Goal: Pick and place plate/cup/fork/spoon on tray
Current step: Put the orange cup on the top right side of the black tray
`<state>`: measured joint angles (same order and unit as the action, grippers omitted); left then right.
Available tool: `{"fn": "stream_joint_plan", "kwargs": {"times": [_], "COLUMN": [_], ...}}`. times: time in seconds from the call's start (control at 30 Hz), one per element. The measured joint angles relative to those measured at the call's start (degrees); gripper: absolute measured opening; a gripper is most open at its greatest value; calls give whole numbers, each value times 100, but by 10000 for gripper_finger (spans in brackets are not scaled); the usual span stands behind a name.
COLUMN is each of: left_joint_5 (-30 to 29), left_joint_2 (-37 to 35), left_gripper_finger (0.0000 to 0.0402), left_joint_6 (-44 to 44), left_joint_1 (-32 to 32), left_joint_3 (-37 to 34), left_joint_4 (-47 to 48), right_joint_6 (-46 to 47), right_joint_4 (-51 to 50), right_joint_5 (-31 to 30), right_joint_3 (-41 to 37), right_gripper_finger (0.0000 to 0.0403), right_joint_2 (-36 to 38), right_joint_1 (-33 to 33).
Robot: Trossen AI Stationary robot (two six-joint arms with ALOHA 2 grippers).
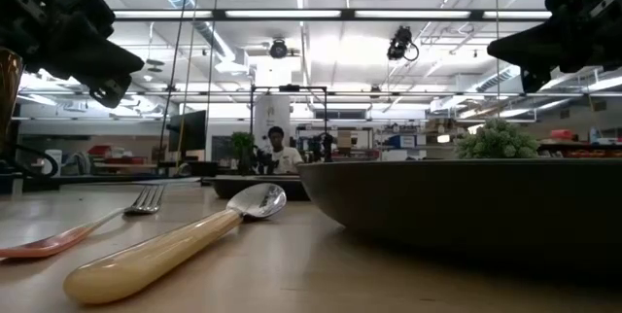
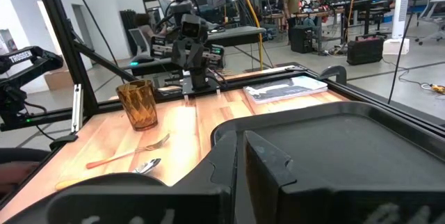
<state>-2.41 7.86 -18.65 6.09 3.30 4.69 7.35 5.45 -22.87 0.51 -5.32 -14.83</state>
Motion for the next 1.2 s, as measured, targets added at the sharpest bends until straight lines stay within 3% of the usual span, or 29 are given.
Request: {"fn": "stream_joint_plan", "kwargs": {"times": [0.13, 0.27, 0.37, 0.47, 0.57, 0.87, 1.03, 1.2], "left_joint_5": [404, 1889, 2776, 3106, 3069, 1729, 1419, 1145], "left_joint_2": [0, 2, 0, 0, 0, 100, 444, 1017], "left_gripper_finger": [25, 25, 25, 25, 25, 25, 35, 79], "left_joint_6": [11, -130, -1086, -1887, -1961, -1328, -1366, -1389], "left_joint_1": [-1, 0, 4, 36, 212, 805, 1126, 1338], "left_joint_3": [-1, -1, 86, 377, 750, 1888, 1918, 1914], "left_joint_4": [47, -410, -766, -705, -225, 2818, 3066, 3062], "right_joint_6": [0, 0, 0, 0, 0, 0, 0, 0], "right_joint_4": [-2, 0, -2, 0, 0, 0, 2, 2], "right_joint_5": [0, 1, 2, 1, 0, 2, 1, 1], "right_joint_3": [-2, -1, -2, -2, -2, -2, -2, -1], "right_gripper_finger": [34, 34, 34, 34, 34, 34, 34, 34], "right_joint_2": [-2, 0, 0, -1, -1, -1, 0, -1], "right_joint_1": [0, 2, 0, 1, 1, 0, 0, 0]}}
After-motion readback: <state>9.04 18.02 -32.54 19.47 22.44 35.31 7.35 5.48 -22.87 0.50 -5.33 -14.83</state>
